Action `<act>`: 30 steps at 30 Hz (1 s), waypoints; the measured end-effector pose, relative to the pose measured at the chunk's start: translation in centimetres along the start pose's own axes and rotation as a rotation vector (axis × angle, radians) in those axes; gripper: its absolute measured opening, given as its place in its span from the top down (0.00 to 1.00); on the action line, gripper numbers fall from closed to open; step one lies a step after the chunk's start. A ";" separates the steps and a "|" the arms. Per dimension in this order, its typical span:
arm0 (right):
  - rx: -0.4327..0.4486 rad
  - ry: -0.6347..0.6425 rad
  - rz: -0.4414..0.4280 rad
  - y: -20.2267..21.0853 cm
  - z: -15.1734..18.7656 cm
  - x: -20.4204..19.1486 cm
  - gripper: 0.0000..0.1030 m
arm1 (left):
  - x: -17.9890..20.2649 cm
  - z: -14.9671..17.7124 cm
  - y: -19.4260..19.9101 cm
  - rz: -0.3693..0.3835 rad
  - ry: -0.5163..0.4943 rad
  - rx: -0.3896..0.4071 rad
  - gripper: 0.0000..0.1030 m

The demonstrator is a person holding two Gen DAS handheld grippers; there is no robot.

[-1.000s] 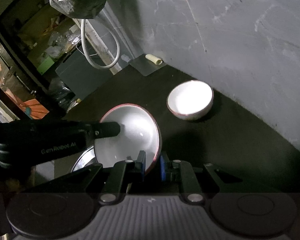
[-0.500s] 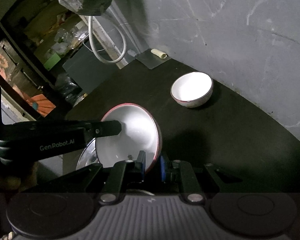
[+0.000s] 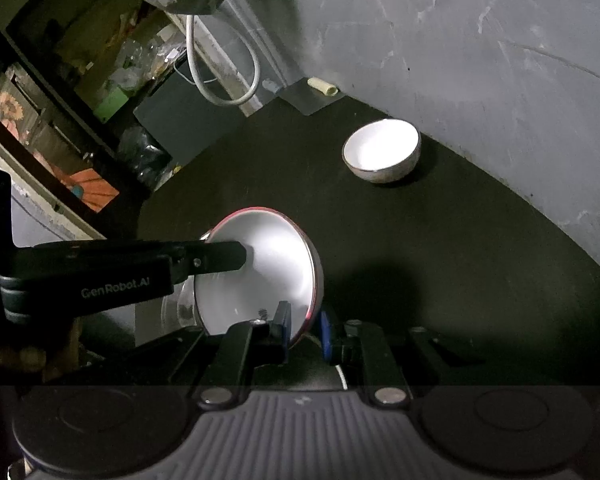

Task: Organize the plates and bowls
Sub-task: 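Carry the white bowl with both grippers over the steel bowl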

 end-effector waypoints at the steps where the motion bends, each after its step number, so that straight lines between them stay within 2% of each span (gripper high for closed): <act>1: -0.006 0.004 -0.001 0.2 0.2 0.0 0.84 | 0.1 0.2 0.0 0.001 0.003 -0.004 0.92; 21: -0.148 0.125 -0.044 1.7 3.4 0.0 0.83 | 1.1 4.5 0.6 0.006 0.092 -0.089 0.92; 30: -0.180 0.143 -0.060 1.7 4.0 -0.3 0.83 | 1.3 6.3 0.8 -0.018 0.120 -0.129 0.92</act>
Point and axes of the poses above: each gripper's, at about its wrist camera, not at the fingertips, and y roughly against the way its jaws point, x to its right, z to its underside, the point moved 3 cm from there along -y, roughly the way its jaws point, and after that the axes turned 7 degrees about z, right-handed, at the moved point
